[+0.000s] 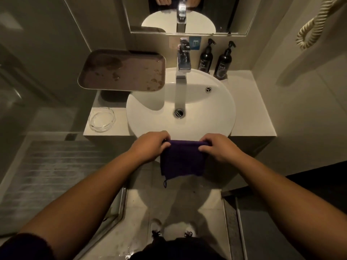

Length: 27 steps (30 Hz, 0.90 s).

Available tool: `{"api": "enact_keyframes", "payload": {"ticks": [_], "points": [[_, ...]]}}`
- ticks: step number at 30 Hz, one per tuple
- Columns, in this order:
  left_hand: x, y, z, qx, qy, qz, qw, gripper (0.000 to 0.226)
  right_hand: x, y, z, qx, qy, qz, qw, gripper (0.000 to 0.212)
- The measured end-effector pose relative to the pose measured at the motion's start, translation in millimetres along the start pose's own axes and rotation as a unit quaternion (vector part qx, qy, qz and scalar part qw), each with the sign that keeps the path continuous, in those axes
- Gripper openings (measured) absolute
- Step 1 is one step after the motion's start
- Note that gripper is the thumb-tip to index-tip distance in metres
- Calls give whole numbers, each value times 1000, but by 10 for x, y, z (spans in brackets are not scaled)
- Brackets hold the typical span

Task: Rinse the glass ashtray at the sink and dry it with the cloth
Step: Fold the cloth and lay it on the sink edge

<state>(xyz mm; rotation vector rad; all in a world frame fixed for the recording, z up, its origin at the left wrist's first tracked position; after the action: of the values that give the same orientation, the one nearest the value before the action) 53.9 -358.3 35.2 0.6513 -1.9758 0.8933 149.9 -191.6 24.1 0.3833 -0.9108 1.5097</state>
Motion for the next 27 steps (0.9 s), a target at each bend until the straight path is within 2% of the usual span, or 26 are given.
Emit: {"api": "enact_keyframes", "payload": {"ticks": [2,4,10,12,14,16,18,23,27], "points": [[-47,276,7,-1,72,-16,997,23,10,166,-80,-27,-51,-19,998,23],[-158,480,70,10,115,2,993,25,-9,289,-127,-38,-105,-15,994,28],[-427,707,204,43,129,37,990,32,-55,418,-191,-44,-178,-19,983,40],[-398,615,176,35,75,15,996,45,-45,369,-135,-16,-196,-38,980,49],[-366,443,82,-13,51,-6,999,52,-105,282,-17,53,-217,-36,974,58],[-397,237,-66,-97,110,-24,989,53,-250,175,109,132,-244,-10,961,62],[-481,107,-115,-137,170,-35,975,49,-397,111,143,173,-279,14,945,59],[-563,56,-80,-107,187,-72,974,45,-436,54,151,166,-304,-9,938,56],[-494,-53,-74,-96,176,-92,975,47,-439,67,173,165,-307,8,937,58]]}}
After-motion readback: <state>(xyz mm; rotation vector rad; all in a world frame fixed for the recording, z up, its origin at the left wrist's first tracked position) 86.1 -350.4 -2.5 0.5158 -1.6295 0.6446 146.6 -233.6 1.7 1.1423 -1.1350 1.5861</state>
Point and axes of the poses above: each hand's wrist, its own y-axis towards the middle knuckle, its own x-axis out of the back of the hand, z = x × y, the point moved 9 cm from there along y, towards the middle knuckle, and after that the axes turned 9 degrees about x, right-handed, at the moved point
